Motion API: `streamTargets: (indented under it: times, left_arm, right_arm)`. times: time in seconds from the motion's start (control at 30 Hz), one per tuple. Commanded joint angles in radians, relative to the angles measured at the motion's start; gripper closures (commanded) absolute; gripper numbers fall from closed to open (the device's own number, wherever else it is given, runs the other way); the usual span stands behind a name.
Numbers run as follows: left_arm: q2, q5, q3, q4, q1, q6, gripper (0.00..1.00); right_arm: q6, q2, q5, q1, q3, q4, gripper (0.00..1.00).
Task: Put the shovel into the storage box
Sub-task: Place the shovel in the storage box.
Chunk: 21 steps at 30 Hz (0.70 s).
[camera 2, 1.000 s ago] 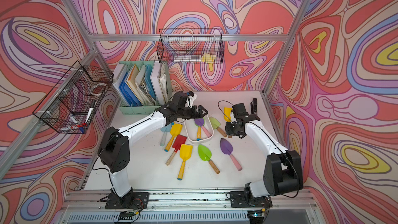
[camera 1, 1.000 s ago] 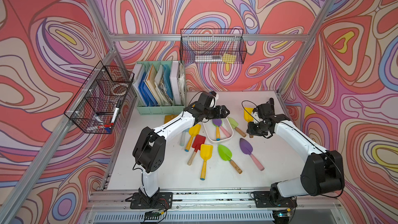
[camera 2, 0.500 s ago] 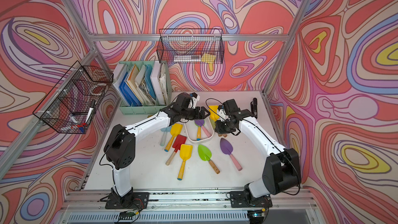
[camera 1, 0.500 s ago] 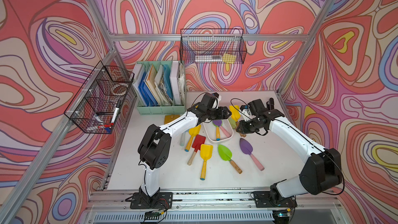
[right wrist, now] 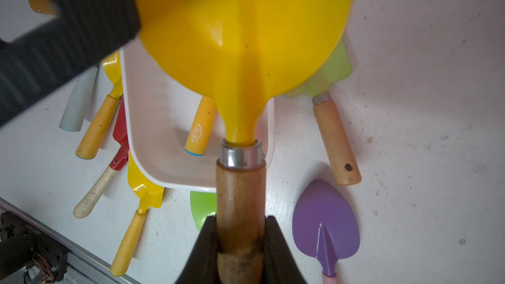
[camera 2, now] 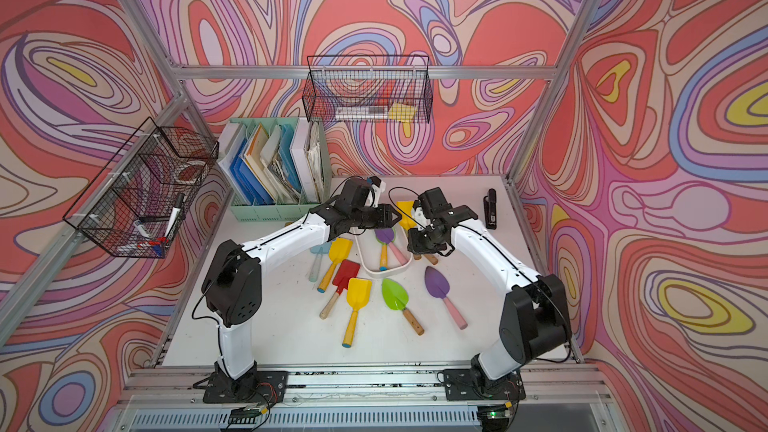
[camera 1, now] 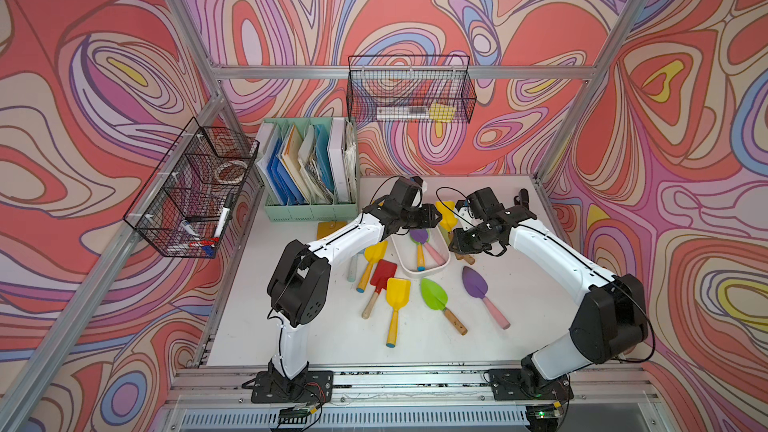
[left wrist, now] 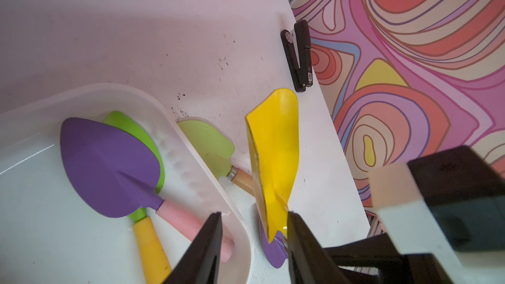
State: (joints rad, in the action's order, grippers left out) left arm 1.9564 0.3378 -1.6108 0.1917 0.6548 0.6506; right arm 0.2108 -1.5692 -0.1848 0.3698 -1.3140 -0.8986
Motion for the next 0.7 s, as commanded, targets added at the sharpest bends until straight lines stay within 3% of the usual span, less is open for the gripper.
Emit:
streamTargets:
  times: [0.0, 0.17, 0.67]
  left_arm:
    - [0.024, -0.072, -0.033, 0.063, 0.006, -0.017, 0.65]
    - [0.034, -0.123, -0.051, 0.116, 0.006, -0.011, 0.72]
    - [0.062, -0.121, -0.072, 0.110, 0.006, 0.009, 0.74]
  right_arm:
    - [0.053, -0.021, 0.065, 0.025, -0.035, -0.004, 1.00]
    - [0.076, -0.031, 0.073, 0.041, -0.044, 0.003, 1.00]
    - [0.099, -0.060, 0.081, 0.082, -0.079, 0.003, 1.00]
